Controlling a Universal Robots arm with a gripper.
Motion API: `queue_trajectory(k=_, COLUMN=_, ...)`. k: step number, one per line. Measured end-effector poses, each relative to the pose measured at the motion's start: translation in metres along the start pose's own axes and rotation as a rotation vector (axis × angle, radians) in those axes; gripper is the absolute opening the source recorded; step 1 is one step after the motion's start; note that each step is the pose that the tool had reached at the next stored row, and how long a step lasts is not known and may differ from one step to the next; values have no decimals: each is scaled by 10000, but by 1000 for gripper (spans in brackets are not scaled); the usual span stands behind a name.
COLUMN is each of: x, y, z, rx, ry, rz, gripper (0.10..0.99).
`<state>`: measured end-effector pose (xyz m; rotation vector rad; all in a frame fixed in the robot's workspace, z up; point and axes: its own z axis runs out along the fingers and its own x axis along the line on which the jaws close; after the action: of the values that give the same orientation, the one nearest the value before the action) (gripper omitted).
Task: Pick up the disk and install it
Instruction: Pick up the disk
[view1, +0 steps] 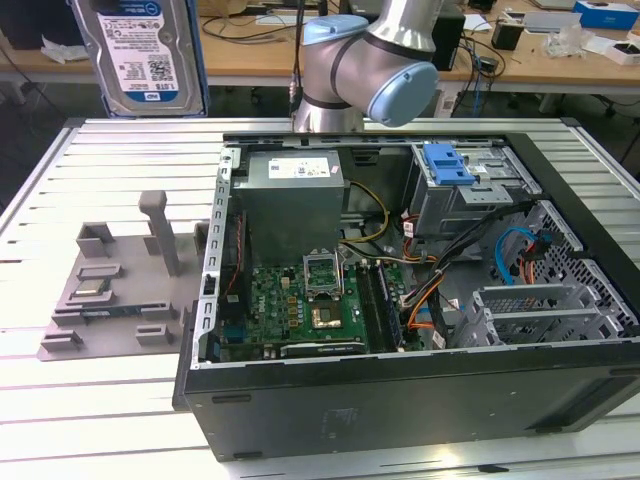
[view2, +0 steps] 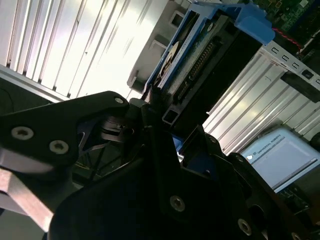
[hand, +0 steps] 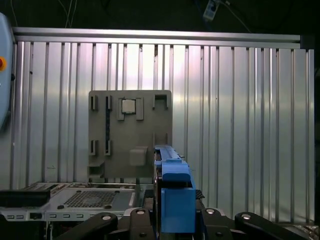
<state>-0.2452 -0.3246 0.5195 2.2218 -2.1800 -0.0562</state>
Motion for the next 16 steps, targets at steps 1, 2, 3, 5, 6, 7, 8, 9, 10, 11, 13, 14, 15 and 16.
queue_trajectory(k=1, x=1, y=-28, z=-1, rx=1, ry=0, rz=0, gripper=369)
queue_trajectory(k=2, x=1, y=-53, z=-3, rx=0, ry=1, rz=-1, gripper=369)
queue_trajectory(k=3, x=2, y=-81, z=-4, rx=-1, ry=1, rz=-1, gripper=369)
queue_trajectory(k=5, x=3, y=-172, z=-8, rx=0, ry=1, rz=-1, gripper=369)
queue_trajectory(k=6, x=4, y=-222, z=-10, rx=1, ry=-1, rz=0, gripper=369)
queue_trajectory(k=7, x=5, y=-255, z=-11, rx=1, ry=0, rz=0, gripper=369)
queue_trajectory(k=8, x=6, y=-288, z=-13, rx=0, ry=0, rz=-1, gripper=369)
queue_trajectory(k=9, x=7, y=-335, z=-15, rx=0, ry=0, rz=-1, gripper=369)
queue_trajectory(k=10, x=7, y=-374, z=-17, rx=0, ry=1, rz=-1, gripper=369)
queue_trajectory(k=11, x=8, y=-404, z=-19, rx=-1, ry=1, rz=0, gripper=369)
queue_trajectory(k=13, x=9, y=-468, z=-22, rx=-1, ry=1, rz=-1, gripper=369)
queue_trajectory(k=14, x=10, y=-500, z=-23, rx=-1, ry=1, rz=-2, gripper=369)
queue_trajectory(k=15, x=10, y=-529, z=-25, rx=-1, ry=1, rz=-1, gripper=369)
queue_trajectory(k=16, x=11, y=-557, z=-25, rx=-1, ry=0, rz=-1, gripper=369)
